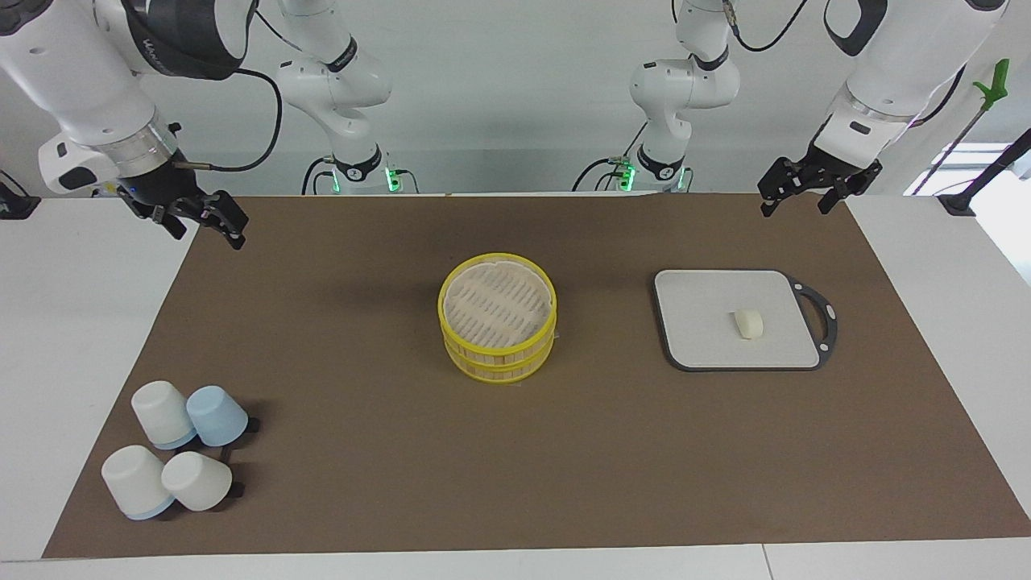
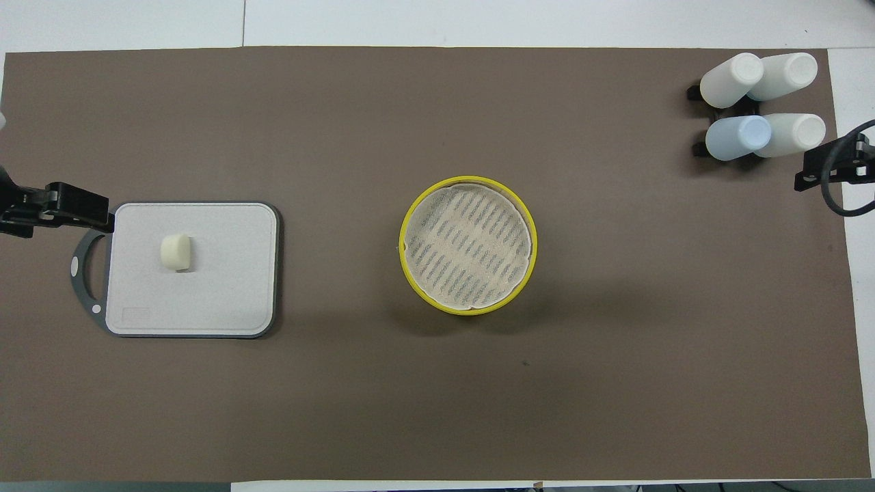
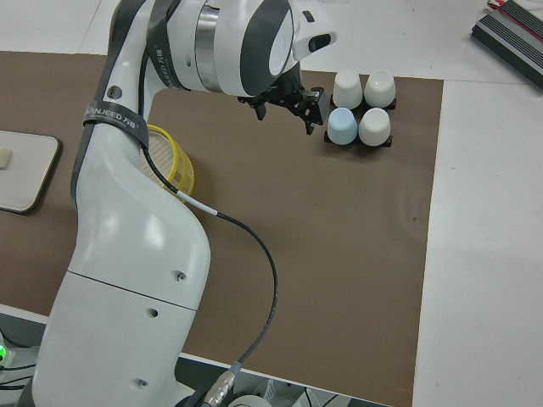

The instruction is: Place bun in steamer

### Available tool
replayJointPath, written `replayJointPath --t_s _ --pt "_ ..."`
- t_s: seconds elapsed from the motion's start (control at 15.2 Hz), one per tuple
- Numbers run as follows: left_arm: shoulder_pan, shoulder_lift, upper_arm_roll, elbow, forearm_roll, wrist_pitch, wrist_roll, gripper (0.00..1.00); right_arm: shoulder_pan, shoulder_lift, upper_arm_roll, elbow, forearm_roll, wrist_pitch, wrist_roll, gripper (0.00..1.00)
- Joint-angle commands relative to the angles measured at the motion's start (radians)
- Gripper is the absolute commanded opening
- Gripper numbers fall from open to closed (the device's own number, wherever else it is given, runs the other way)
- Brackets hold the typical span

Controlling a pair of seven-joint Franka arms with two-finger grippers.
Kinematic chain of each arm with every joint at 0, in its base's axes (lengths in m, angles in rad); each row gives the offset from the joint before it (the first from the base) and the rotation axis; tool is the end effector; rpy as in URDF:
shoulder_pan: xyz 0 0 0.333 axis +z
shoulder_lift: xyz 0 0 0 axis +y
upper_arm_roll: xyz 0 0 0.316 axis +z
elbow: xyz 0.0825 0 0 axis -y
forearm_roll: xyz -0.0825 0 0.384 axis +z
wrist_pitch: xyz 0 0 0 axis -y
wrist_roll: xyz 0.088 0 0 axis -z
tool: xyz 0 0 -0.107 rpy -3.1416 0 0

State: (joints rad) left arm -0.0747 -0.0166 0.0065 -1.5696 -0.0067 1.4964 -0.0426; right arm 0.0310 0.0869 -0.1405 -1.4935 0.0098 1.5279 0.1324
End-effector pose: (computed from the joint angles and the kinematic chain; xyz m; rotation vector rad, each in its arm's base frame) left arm 0.5402 -0.0376 0.6278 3.1364 -0.0406 -0.0892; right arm 0.5735 -0.0583 0.6084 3.1147 -0.3780 -0.0810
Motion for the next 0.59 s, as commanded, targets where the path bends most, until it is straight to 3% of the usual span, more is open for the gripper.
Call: replayJointPath --t_s 0.0,0.53 --pt "-0.016 -0.019 0.009 -0.023 0.01 0.004 -0.01 1.0 -0.007 0.007 0.002 0.015 0.013 -0.008 -0.011 1.0" --pt "-0.016 -0.02 0.009 -0.027 0.008 0.007 -0.011 1.0 0.07 -0.035 0.004 -0.054 0.015 -0.035 -0.063 1.0"
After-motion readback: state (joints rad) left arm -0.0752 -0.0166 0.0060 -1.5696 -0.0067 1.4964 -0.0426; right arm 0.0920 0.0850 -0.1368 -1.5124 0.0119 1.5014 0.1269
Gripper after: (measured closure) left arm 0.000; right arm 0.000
